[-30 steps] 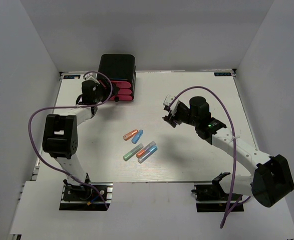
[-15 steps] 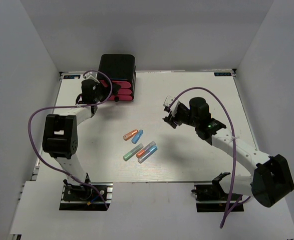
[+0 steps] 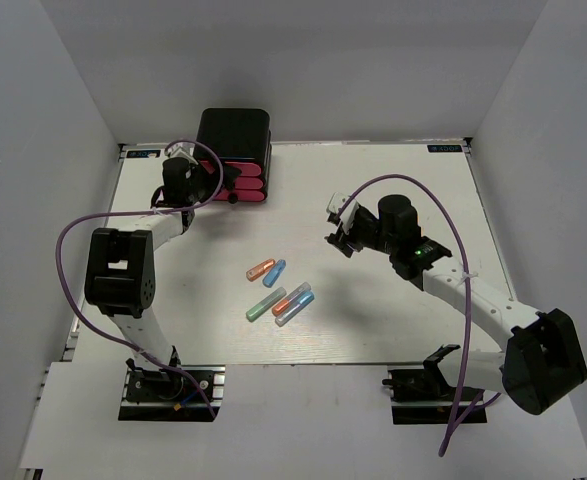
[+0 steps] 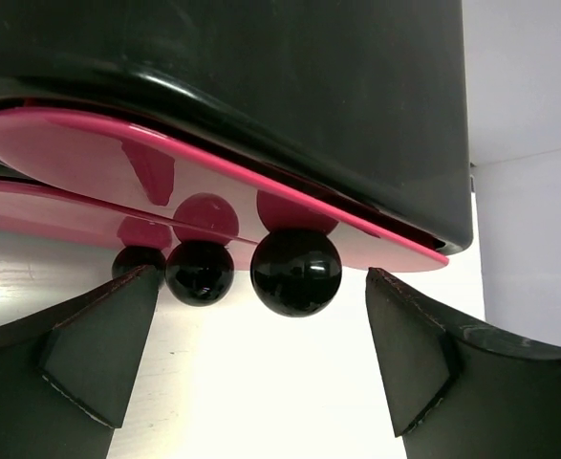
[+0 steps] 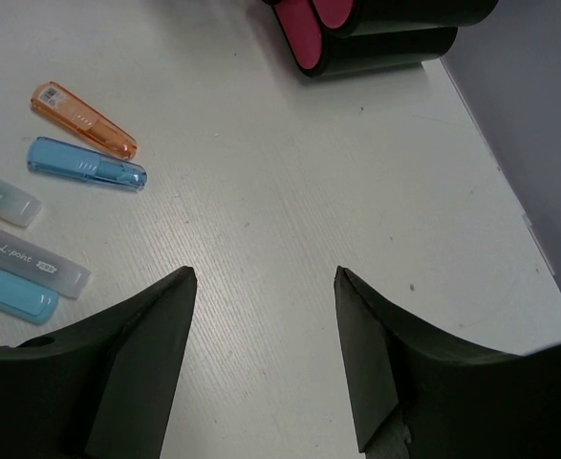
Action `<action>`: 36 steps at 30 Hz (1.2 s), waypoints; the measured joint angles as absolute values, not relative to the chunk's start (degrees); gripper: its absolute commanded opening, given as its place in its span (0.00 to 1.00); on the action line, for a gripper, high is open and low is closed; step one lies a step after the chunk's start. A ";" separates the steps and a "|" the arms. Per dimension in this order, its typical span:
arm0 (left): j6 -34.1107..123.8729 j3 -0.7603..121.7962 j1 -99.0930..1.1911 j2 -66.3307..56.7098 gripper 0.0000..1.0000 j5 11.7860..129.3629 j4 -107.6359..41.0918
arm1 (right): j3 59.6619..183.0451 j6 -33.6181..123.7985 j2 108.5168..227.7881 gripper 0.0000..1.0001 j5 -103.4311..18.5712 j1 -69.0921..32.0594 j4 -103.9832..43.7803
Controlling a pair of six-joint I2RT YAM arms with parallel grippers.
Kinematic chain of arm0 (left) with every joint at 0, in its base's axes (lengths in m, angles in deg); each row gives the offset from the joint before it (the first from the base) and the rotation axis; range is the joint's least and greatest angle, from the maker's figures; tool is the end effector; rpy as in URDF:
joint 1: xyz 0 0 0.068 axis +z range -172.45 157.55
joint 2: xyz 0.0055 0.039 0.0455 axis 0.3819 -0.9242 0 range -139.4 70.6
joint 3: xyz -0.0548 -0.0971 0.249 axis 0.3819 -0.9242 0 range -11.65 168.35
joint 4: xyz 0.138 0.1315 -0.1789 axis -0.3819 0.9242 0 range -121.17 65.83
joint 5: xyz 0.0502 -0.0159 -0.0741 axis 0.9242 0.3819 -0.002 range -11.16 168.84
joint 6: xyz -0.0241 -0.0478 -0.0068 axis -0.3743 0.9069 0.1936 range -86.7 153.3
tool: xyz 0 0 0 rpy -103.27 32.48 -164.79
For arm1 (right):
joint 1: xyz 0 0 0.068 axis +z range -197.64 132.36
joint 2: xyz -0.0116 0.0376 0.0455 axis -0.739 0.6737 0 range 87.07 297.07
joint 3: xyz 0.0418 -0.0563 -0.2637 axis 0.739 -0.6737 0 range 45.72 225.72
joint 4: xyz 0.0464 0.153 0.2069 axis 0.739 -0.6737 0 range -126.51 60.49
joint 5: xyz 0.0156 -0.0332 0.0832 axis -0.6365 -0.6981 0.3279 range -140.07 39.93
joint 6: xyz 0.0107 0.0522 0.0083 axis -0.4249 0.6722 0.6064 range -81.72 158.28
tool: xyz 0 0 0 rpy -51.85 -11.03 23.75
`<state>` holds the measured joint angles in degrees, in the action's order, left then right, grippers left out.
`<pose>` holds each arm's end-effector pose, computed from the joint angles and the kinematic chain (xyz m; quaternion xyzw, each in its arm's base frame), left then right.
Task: Sort the stationery into containers
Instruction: Close the drawer in the storage box.
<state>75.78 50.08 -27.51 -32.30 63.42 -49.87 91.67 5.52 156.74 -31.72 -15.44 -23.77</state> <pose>0.4005 -0.0449 0.2133 -0.1936 0.8042 -0.3240 0.4591 0.2303 0.1582 0.2841 -0.5080 0.6233 0.1262 0.5810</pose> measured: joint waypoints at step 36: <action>70.51 49.08 -27.51 -31.64 0.84 69.97 -40.05 | 90.49 5.74 155.63 0.66 -31.70 -15.44 -23.75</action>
<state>70.51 49.08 -27.51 -31.64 69.97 -40.05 90.49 5.74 155.63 -31.70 -15.44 -23.75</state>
